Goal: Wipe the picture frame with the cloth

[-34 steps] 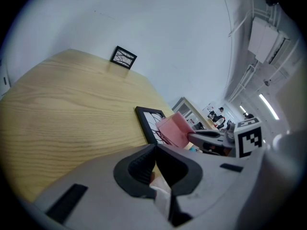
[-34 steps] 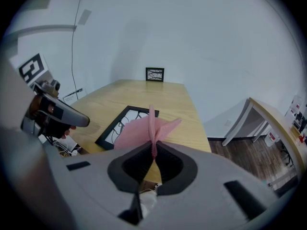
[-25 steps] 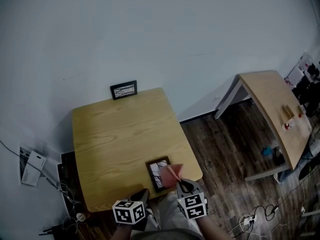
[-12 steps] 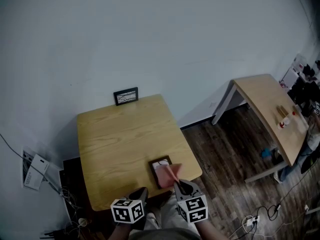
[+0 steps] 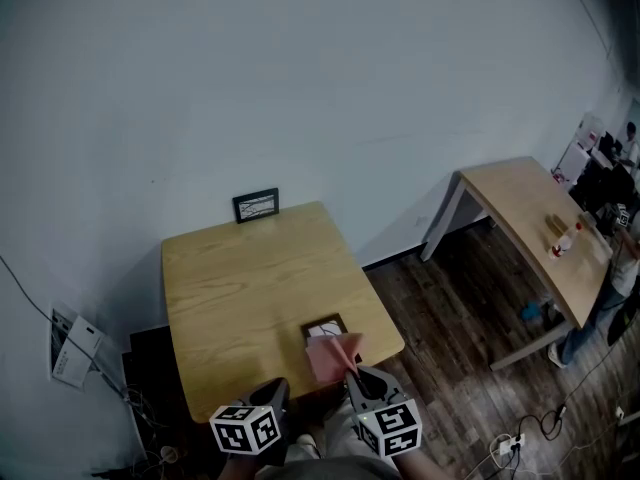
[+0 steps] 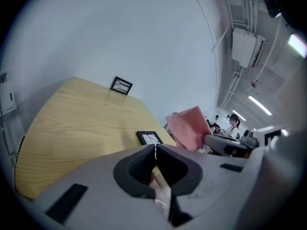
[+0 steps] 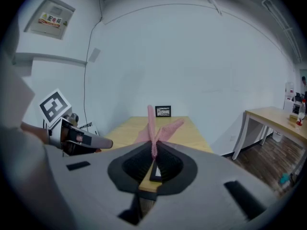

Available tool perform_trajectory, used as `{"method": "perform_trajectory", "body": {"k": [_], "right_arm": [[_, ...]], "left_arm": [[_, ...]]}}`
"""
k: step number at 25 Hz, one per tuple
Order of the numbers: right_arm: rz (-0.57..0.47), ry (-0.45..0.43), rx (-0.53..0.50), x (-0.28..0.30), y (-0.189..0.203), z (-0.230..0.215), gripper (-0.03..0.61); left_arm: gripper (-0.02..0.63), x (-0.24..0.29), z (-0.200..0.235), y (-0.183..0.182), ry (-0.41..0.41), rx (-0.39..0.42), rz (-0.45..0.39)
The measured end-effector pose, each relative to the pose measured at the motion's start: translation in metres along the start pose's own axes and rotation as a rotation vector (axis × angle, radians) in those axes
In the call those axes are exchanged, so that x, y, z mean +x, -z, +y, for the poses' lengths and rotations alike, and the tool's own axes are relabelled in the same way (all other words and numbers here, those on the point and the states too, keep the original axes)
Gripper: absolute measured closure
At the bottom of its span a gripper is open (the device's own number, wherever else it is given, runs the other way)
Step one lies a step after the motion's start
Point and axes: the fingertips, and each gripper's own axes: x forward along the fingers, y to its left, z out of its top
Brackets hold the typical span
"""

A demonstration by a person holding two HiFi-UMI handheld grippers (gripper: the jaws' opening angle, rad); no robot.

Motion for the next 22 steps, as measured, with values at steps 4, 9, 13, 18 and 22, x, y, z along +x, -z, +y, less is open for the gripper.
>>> {"method": "perform_trajectory", "body": {"k": [4,9,13,18,22], "right_arm": [[-0.029,-0.016,-0.011,-0.009,-0.006,0.010,0.569],[-0.047,-0.033,-0.009,-0.015,-0.010,0.019,0.569],[-0.048,-0.025,-0.012,-0.017,-0.011,0.019,0.569],[-0.060,-0.011,-0.012,-0.017,-0.011,0.017,0.569],[-0.066,-0.013,0.005,-0.019,-0.010,0.015,0.569]], "left_arm": [[0.609,-0.012,-0.002,-0.001,0.001,-0.001,-0.021],[0.609,-0.022,-0.002,0.000,0.003,0.007,-0.033],[0.609,-0.025,-0.003,-0.001,0.001,0.004,-0.045],[0.609,-0.024,-0.006,-0.001,0.009,0.007,-0.047],[0.609,-0.021,-0.010,0.000,0.013,0.008,-0.044]]}}
